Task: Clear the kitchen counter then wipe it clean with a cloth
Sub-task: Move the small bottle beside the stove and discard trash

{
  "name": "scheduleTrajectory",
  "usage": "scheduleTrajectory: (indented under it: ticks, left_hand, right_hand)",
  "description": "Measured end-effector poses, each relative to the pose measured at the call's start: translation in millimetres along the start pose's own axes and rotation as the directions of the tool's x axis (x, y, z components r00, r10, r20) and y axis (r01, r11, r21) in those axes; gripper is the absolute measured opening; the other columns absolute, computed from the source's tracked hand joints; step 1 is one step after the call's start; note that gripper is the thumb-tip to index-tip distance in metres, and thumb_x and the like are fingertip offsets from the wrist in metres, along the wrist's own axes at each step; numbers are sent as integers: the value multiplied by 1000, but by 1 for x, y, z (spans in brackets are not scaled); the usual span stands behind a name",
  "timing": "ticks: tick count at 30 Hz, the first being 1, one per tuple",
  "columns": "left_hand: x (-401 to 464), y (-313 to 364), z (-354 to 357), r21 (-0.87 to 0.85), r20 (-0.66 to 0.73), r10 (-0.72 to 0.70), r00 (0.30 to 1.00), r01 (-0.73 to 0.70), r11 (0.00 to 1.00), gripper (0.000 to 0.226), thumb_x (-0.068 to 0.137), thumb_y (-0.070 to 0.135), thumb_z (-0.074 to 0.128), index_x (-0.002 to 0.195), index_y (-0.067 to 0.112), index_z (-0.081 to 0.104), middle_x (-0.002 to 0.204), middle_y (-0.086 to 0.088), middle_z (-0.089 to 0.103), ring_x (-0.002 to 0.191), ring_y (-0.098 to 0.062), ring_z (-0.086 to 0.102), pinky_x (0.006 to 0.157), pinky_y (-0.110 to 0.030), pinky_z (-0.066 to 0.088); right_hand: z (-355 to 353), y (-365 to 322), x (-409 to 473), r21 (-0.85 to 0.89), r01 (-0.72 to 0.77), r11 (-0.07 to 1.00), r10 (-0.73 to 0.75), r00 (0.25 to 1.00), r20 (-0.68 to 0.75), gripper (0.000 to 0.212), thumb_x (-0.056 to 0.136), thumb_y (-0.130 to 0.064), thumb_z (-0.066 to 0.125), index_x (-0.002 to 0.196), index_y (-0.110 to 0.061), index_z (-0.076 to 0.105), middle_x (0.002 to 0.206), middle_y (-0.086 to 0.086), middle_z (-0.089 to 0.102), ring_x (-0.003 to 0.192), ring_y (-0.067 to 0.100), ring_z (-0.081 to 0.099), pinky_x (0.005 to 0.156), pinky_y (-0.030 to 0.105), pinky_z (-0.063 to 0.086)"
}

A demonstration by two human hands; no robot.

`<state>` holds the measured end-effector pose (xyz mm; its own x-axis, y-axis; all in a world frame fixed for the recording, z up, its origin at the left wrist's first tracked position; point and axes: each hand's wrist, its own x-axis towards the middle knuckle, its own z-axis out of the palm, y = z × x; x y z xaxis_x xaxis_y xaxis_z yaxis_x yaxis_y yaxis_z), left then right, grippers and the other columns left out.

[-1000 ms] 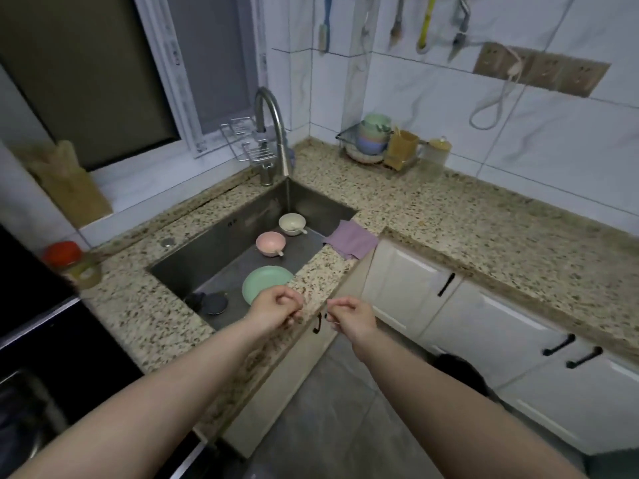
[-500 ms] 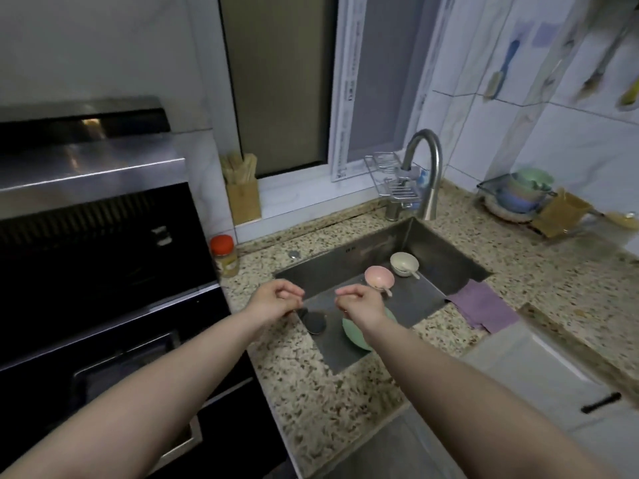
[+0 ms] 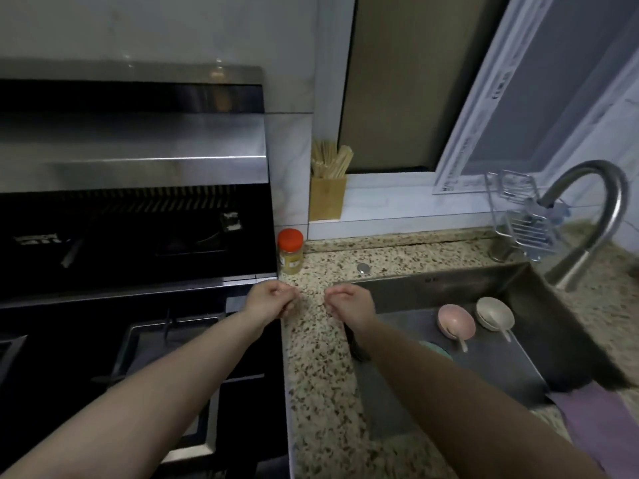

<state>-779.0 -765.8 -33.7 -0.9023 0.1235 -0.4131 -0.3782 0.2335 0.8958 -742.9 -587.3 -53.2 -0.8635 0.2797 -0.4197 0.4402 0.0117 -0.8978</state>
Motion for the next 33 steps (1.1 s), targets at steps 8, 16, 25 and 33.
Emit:
scheduleTrajectory:
  ticks: [8, 16, 25, 33]
  left_hand:
    - [49, 17, 12, -326, -121, -134, 984, 88, 941, 16, 102, 19, 47, 106, 16, 62, 94, -5, 63, 80, -22, 61, 67, -27, 48]
    - [52, -5, 7, -446, -124, -295, 947, 213, 869, 32, 103, 37, 40, 117, 17, 61, 104, -2, 71, 90, -22, 66, 70, -29, 53]
    - [27, -24, -20, -450, -174, -355, 918, 247, 858, 47, 102, 51, 31, 116, 22, 65, 111, -1, 72, 105, -23, 67, 85, -35, 53]
    - [-4, -29, -34, -344, -221, -328, 919, 241, 907, 26, 99, 34, 50, 118, 23, 64, 103, 5, 74, 100, -17, 70, 80, -29, 54]
  right_hand:
    - [27, -44, 100, -136, 91, 987, -65, 980, 188, 55, 83, -7, 73, 134, -15, 54, 115, -1, 58, 103, 19, 60, 81, 28, 53]
    - [87, -42, 177, -344, 273, 899, -181, 944, 276, 94, 68, -20, 81, 149, -27, 34, 140, 6, 51, 125, 26, 53, 105, 44, 46]
    - [95, -42, 181, -376, 295, 878, -237, 952, 192, 75, 75, -22, 83, 138, -32, 43, 130, 5, 55, 114, 31, 56, 95, 46, 52]
    - [68, -61, 132, -404, 235, 884, -159, 964, 213, 60, 60, -55, 84, 108, -34, 54, 105, -8, 62, 97, 19, 63, 88, 41, 55]
